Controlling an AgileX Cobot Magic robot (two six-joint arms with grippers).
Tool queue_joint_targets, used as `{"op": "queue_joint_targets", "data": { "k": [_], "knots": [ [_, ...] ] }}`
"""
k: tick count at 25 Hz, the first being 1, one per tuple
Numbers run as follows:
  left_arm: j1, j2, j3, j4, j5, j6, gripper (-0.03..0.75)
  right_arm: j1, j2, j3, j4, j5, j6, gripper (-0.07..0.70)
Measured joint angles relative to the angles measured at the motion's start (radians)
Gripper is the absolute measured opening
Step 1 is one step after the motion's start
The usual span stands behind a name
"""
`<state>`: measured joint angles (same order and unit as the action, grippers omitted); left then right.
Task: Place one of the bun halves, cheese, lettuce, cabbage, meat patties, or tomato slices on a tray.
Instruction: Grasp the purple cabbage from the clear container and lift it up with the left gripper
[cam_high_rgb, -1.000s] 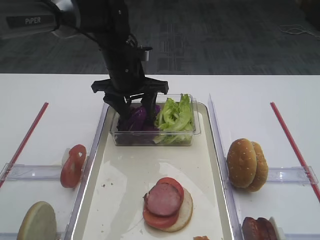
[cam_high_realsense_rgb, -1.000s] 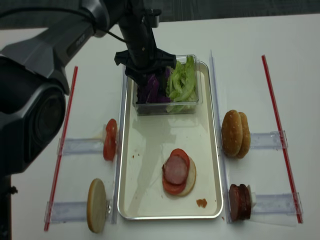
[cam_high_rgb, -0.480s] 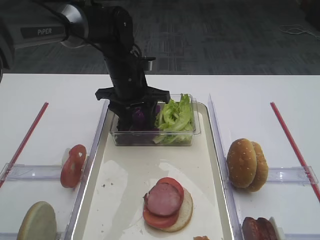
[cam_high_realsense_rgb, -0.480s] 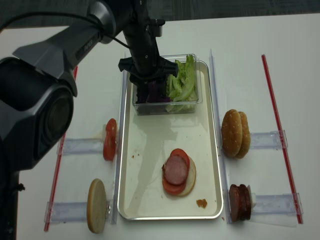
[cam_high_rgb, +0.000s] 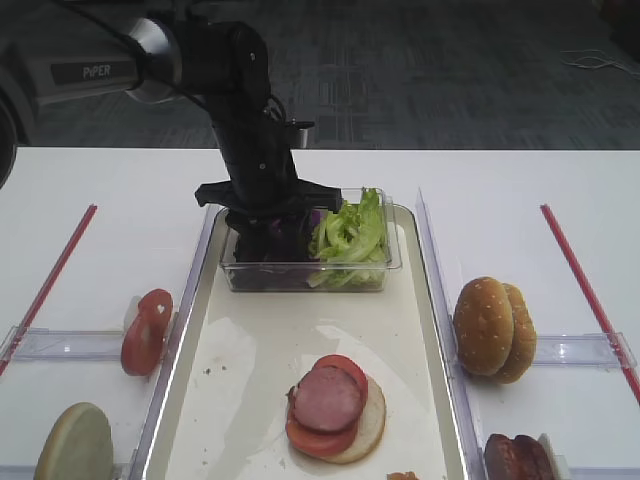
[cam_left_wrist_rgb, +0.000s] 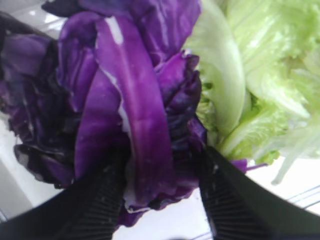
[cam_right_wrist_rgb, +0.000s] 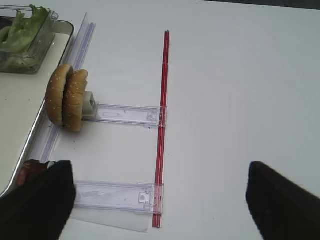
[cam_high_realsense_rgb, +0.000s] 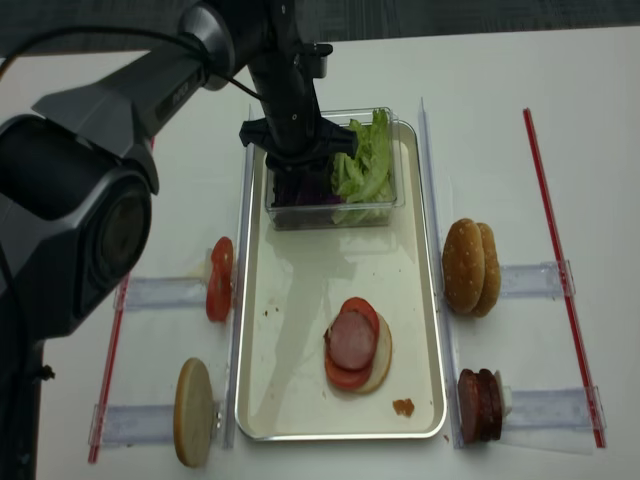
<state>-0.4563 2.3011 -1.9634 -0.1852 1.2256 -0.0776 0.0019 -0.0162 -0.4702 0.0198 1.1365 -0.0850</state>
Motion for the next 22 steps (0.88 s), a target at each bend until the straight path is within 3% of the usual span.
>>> {"op": "queue_joint_targets", "data": {
  "k": [22],
  "knots": [
    [0.0, 0.006, -0.001, 0.016, -0.002, 0.004, 0.179, 0.0, 0.0, 0.0, 0.0, 0.0, 0.001, 0.692]
  ]
}}
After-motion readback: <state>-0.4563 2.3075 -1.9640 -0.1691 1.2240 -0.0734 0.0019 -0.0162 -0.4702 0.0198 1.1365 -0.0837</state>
